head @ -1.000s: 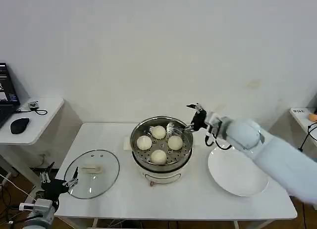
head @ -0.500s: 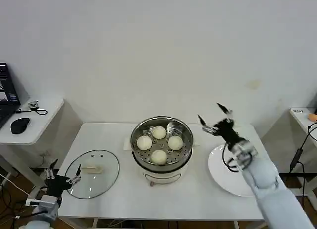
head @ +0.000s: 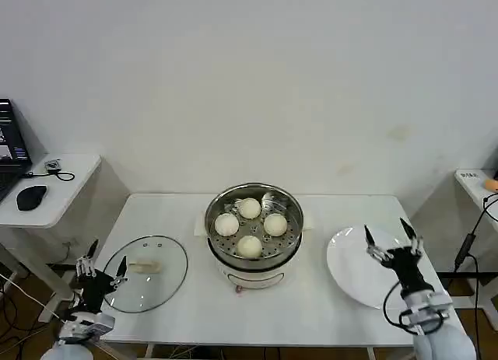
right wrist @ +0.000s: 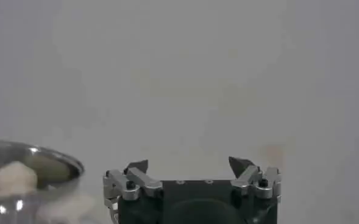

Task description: Take steamed baozi put them in steamer then cover it.

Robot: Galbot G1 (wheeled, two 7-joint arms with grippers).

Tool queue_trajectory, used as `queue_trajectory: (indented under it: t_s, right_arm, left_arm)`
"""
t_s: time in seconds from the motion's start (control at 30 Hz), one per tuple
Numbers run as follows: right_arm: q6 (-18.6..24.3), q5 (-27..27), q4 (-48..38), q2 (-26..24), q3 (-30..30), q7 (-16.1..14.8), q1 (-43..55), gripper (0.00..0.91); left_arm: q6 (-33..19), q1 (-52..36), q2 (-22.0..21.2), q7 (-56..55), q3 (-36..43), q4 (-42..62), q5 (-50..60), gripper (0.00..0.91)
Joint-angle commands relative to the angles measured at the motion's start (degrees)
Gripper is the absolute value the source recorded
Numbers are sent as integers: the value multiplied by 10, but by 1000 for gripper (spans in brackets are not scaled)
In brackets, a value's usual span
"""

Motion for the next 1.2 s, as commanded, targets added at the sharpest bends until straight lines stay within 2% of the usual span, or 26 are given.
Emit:
queue_trajectory:
  t_s: [0.03,0.2,0.57,1.2]
  right_arm:
    - [19,-2,21,60,67,-2,-86,907]
    - [21,0,28,68,80,-2,-95,907]
    - [28,0,25,81,93,-3,-104,907]
    - [32,-14,10,97,90,-5,-109,907]
  left_arm:
    - [-33,-42,36,-27,30,108,237,907]
    - [-30,-57,52,-14,48,125,254,907]
    - [-24,-46,57,-6,77,110,277,907]
    - [-22,-163,51,-7,121,208,278,907]
